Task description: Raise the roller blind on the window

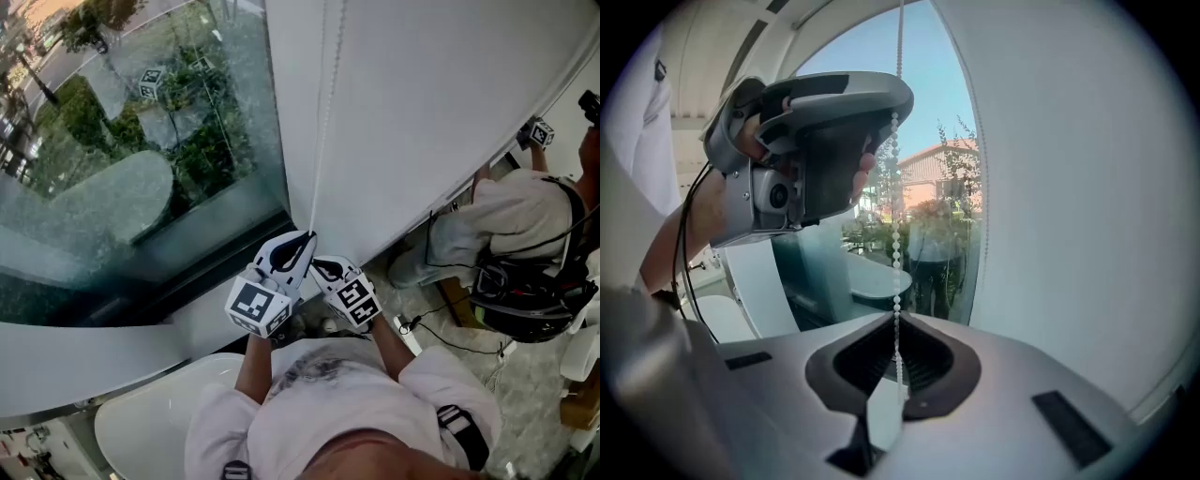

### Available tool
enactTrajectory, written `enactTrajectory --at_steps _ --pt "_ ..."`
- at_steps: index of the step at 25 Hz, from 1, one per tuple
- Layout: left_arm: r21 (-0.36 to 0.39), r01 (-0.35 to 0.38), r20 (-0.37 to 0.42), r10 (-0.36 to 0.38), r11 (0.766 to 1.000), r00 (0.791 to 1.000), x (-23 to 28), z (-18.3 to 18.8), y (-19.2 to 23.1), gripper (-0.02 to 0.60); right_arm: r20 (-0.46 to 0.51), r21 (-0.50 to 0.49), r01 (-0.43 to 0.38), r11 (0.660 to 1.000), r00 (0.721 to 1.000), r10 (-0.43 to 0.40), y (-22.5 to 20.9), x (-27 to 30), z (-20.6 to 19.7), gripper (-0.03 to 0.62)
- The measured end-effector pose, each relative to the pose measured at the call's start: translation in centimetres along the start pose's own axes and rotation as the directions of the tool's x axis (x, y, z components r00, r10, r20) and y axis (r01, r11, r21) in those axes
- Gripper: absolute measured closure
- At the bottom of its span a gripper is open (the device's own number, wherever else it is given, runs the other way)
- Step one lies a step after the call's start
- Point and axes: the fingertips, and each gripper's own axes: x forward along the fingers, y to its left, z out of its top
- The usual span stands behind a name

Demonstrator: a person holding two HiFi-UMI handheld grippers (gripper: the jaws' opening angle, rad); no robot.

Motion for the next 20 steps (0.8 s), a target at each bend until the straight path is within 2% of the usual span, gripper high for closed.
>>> enactTrajectory --at_steps 5,7,10,14,16,17,20 --pt "0.006 -0.017 0.02 0.016 1.0 1.0 -0.2 0.3 0.1 0.572 0.015 -0.058 0.014 0.998 1.0 -0.013 0.4 -0.6 0.8 0.525" --pt "0.01 -0.03 0.032 0.03 0.999 0.999 -0.5 0.6 0.3 0.572 0.028 -0.071 0.015 0.997 1.0 -0.013 0.5 -0.9 1.5 0.466" --pt "0.012 -0.053 0.049 0.052 0.999 0.997 -1.0 1.1 0.8 0.571 0.051 -0.08 0.025 0.996 0.998 -0.021 0.4 -1.6 2.7 0.453" --pt "0.015 -0.078 0.048 0.077 0.997 0.996 -2.0 1.3 1.4 0.522 0.102 -0.084 0.051 0.995 0.994 -0.043 0.2 -2.9 4.7 0.448" --pt "0.019 -0.113 0.051 0.112 0.993 0.992 -2.9 0.8 1.9 0.522 0.148 -0.074 0.078 0.994 0.987 -0.066 0.0 -4.0 6.0 0.457" --pt "0.028 -0.135 0.043 0.134 0.99 0.99 -3.3 0.3 2.2 0.525 0.169 -0.069 0.088 0.994 0.983 -0.075 -0.1 -4.5 6.6 0.523" --pt "0.039 -0.177 -0.008 0.178 0.983 0.984 -4.3 -2.3 2.5 0.574 0.196 -0.066 0.085 0.994 0.978 -0.071 -0.2 -5.6 7.3 0.533"
